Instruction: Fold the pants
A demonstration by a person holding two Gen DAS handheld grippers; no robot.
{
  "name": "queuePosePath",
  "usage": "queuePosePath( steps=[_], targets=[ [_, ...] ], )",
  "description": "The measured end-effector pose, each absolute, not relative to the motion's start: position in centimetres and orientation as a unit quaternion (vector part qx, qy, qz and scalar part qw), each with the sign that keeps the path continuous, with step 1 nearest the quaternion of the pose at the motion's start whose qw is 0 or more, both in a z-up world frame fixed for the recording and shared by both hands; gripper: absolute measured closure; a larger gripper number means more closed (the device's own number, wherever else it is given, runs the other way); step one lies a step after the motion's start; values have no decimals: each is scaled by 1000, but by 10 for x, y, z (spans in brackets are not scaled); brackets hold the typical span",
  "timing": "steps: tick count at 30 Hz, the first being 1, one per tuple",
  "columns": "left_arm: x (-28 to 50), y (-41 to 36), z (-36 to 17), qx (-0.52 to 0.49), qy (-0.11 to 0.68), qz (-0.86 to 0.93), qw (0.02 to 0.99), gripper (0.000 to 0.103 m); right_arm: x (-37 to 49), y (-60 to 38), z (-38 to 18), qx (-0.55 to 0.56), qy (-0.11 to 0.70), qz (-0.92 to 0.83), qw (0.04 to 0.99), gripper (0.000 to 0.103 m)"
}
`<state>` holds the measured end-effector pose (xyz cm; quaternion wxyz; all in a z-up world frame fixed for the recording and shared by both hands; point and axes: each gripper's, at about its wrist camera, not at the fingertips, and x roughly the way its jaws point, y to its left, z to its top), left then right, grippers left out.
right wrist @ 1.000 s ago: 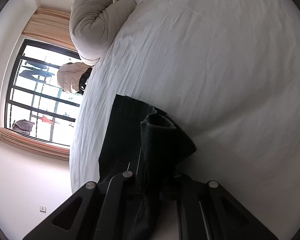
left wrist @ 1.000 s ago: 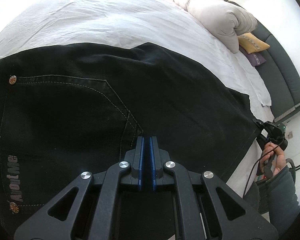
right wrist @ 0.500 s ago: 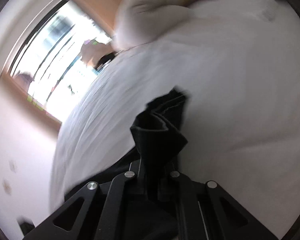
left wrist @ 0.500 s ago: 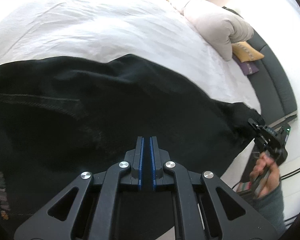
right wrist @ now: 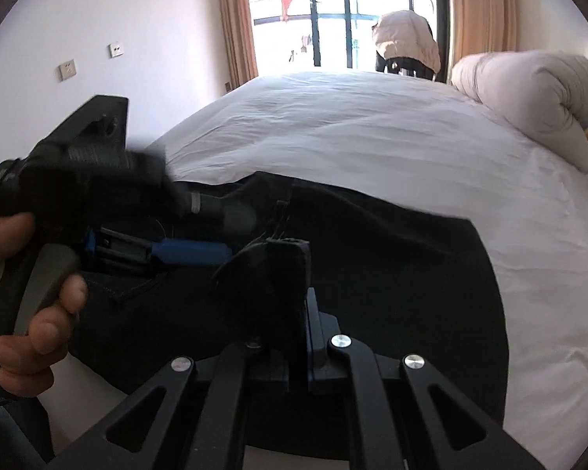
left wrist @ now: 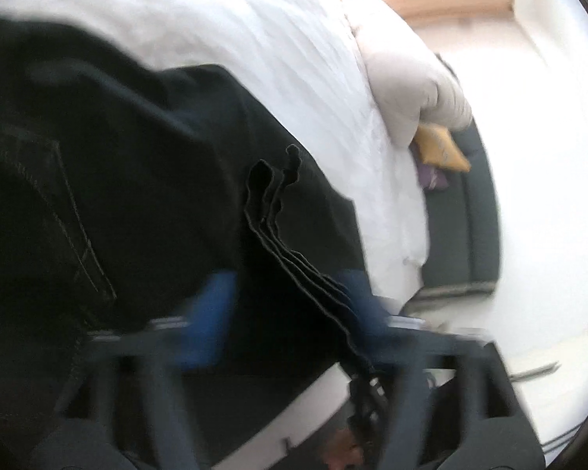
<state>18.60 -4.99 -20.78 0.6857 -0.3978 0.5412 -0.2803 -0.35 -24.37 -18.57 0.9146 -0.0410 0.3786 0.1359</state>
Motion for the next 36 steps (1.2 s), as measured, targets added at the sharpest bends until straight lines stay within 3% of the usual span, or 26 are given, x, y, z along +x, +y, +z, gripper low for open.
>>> queuePosePath(
  steps=[1, 10, 12, 13, 14, 16, 31, 35, 36],
  targets=[
    [187, -49, -210, -409, 539, -280, 681, 16, -5, -242, -185, -51, 376, 134, 916, 97],
    [207, -68, -223, -414, 572, -301, 641, 17, -18, -210, -177, -108, 353, 137, 919, 96],
    [210, -74, -224, -404, 573, -309, 643, 45, -21, -203, -177, -120, 349, 141, 919, 96],
    [211, -76, -226, -393, 581, -311, 642, 79, -24, -201, -176, -121, 347, 145, 918, 96],
    [210, -76, -229, -387, 587, -306, 642, 89, -26, -198, -175, -122, 346, 149, 918, 96],
    [209, -69, -232, -391, 582, -301, 646, 96, -25, -192, -175, -127, 346, 153, 917, 96],
    [174, -18, -228, -298, 579, -266, 710, 95, -17, -161, -189, -137, 366, 195, 900, 94],
    [172, -15, -236, -293, 588, -268, 704, 95, -13, -158, -213, -125, 419, 211, 874, 77],
    [171, -15, -235, -284, 591, -268, 706, 94, -15, -164, -212, -109, 423, 217, 873, 67]
  ],
)
